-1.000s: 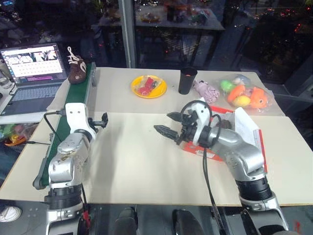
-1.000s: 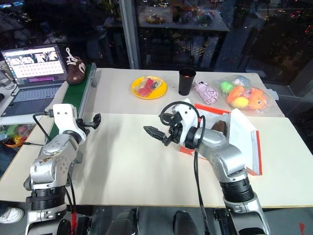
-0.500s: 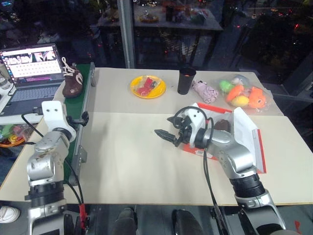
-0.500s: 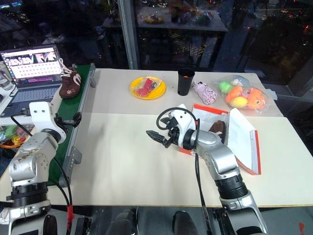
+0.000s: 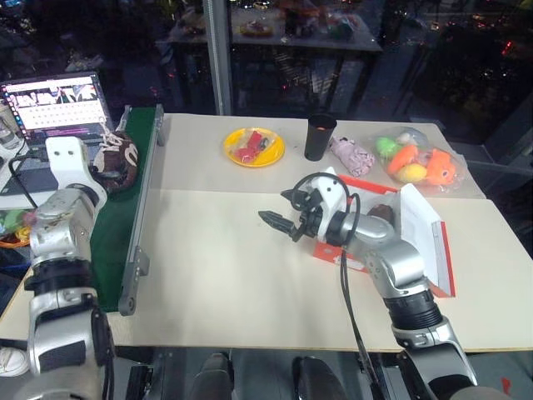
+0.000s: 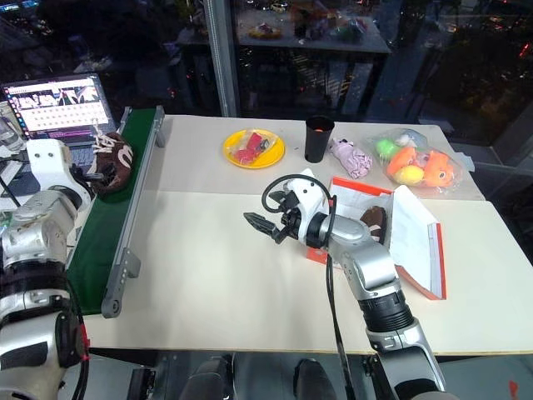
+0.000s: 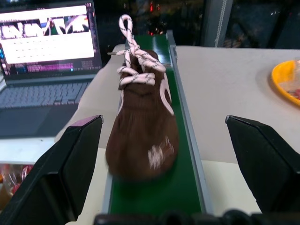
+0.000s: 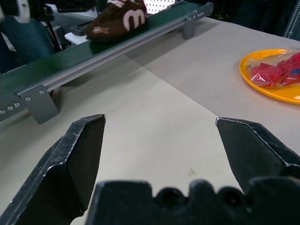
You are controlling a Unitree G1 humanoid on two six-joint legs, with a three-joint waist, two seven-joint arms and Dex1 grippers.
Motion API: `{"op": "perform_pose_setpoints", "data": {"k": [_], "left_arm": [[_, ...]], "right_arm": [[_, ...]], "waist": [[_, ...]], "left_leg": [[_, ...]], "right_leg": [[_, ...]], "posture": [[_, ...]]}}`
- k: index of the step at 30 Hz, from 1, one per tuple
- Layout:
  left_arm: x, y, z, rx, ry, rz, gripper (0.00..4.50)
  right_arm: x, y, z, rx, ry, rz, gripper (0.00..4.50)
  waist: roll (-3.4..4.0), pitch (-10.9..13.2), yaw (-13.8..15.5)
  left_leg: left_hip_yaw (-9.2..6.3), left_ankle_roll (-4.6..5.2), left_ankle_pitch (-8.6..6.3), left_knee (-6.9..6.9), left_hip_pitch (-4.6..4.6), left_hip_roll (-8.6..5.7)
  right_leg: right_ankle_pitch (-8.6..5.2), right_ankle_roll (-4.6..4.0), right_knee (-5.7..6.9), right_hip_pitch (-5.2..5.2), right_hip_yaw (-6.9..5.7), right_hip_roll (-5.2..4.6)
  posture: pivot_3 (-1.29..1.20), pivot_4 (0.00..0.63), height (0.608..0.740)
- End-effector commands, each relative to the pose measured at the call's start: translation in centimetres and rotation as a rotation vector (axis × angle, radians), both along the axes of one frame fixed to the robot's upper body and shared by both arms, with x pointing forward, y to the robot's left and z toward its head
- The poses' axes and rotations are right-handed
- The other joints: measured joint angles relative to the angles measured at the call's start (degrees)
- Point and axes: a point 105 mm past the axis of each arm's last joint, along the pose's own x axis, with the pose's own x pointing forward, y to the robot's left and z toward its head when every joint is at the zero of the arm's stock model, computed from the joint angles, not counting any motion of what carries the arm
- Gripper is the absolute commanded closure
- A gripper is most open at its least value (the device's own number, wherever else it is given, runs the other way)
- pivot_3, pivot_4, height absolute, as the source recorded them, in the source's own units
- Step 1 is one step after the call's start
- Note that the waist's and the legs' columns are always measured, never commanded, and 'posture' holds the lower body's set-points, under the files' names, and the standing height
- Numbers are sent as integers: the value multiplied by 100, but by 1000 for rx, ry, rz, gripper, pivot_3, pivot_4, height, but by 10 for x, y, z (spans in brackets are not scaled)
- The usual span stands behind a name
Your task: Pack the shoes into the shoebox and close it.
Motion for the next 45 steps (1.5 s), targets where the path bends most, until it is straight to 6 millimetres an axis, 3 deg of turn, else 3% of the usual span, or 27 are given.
{"op": "perform_pose_setpoints", "data": {"k": [1,8,11,19,22,24,28,30,33,36,40,45], "left_arm": [[9,4,18,22,-27,6,0],[10,15,-9,-6,79,68,0],[9,15,-23,-58,126,81,724],[8,8,-34,-108,159,79,3644],[10,4,-33,-138,148,78,4432],[11,2,-28,-142,127,82,4432],[17,-12,17,-95,-44,42,4432],[20,-37,49,-113,-160,-52,4432],[20,-96,87,-127,-276,-285,4432],[12,-157,103,-131,-300,-521,4432],[-1,-216,119,-180,-317,-740,4432],[-14,-261,130,-229,-325,-909,4432]], "right_arm": [[1,-7,19,-2,-74,-15,57],[1,-15,17,-31,-66,-38,57],[2,-17,16,-43,-62,-49,0],[2,-21,18,-69,-62,-72,0],[2,-21,19,-77,-66,-74,0],[2,-21,20,-78,-67,-73,0],[3,-20,30,-35,-67,-74,0],[5,-21,43,52,-55,-80,0],[9,-25,69,237,-21,-96,0],[16,-34,91,405,28,-125,0],[24,-51,113,594,83,-157,0],[28,-64,122,706,140,-192,0]], "waist": [[-6,4,1],[-10,3,-22],[-10,4,-10],[-10,3,3],[-11,3,11],[-11,3,12],[-17,6,33],[-28,12,32],[-37,18,49],[-37,18,69],[-37,18,59],[-36,19,-32]], "left_leg": [[0,0,0,-2,-2,0],[0,1,1,-9,-2,0],[0,-1,1,-10,1,0],[0,-43,-14,-8,24,1],[0,-37,-10,-8,23,0],[0,-37,-9,-8,23,0],[0,-40,-9,-7,22,0],[-1,-43,-6,-7,15,1],[-2,-22,16,-3,-13,0],[-4,-20,17,-1,-32,-1],[-4,-17,17,-3,-33,-1],[-5,-13,19,-4,-33,-1]], "right_leg": [[1,-2,0,-2,0,0],[0,-5,1,-6,0,2],[-2,-5,11,-7,0,2],[-11,15,19,10,-3,1],[-11,14,19,10,-2,0],[-9,11,19,10,-2,0],[-9,13,19,12,-3,-1],[-8,10,18,9,-5,-1],[12,-17,12,-6,-7,-3],[13,-14,4,-14,-12,-5],[11,-11,2,-14,-11,-6],[11,-12,7,-19,-7,-4]], "posture": [[0,150,736],[0,150,736],[0,150,736],[0,150,736],[0,150,736],[0,150,736],[0,150,736],[0,150,736],[0,150,736],[0,150,736],[0,150,736],[0,150,736]]}}
